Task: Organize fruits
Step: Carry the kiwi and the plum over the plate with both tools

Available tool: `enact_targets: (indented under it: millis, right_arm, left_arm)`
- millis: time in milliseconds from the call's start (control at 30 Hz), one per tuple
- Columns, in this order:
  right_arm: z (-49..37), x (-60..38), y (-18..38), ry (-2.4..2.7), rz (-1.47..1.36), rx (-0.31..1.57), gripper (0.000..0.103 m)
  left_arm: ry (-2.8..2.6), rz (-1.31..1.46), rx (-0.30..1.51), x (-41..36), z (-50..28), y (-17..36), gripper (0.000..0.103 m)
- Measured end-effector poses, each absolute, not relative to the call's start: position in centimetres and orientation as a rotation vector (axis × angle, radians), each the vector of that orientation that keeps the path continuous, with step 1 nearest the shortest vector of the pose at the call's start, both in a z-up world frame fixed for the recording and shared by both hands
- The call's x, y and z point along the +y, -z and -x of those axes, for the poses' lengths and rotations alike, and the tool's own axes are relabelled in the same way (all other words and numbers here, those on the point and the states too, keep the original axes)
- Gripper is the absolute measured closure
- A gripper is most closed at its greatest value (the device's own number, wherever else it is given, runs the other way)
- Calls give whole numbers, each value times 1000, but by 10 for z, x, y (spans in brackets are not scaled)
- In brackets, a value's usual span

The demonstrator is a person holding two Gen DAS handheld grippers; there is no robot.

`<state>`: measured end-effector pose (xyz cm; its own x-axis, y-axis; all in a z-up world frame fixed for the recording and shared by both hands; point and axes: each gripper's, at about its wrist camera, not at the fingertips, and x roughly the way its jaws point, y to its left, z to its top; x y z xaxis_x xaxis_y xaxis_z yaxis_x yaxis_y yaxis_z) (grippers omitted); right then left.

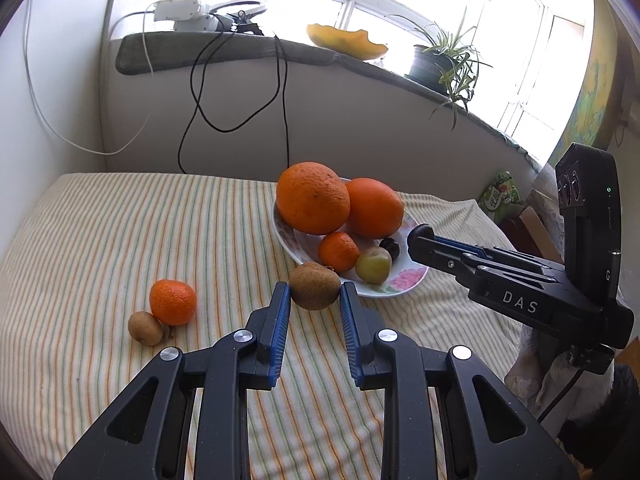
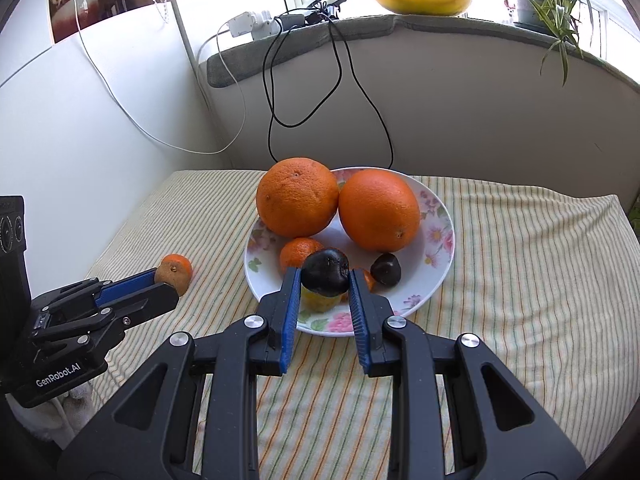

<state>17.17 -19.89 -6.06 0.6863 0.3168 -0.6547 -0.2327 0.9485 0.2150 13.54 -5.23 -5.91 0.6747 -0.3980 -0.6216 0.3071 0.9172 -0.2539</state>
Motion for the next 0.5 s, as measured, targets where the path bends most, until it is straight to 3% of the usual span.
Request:
enact_targets:
  millis: [500]
  right_arm:
    - [-184, -234, 70, -265, -159, 761, 78]
  left_arm:
    - [428, 101, 736, -83, -156, 60, 79]
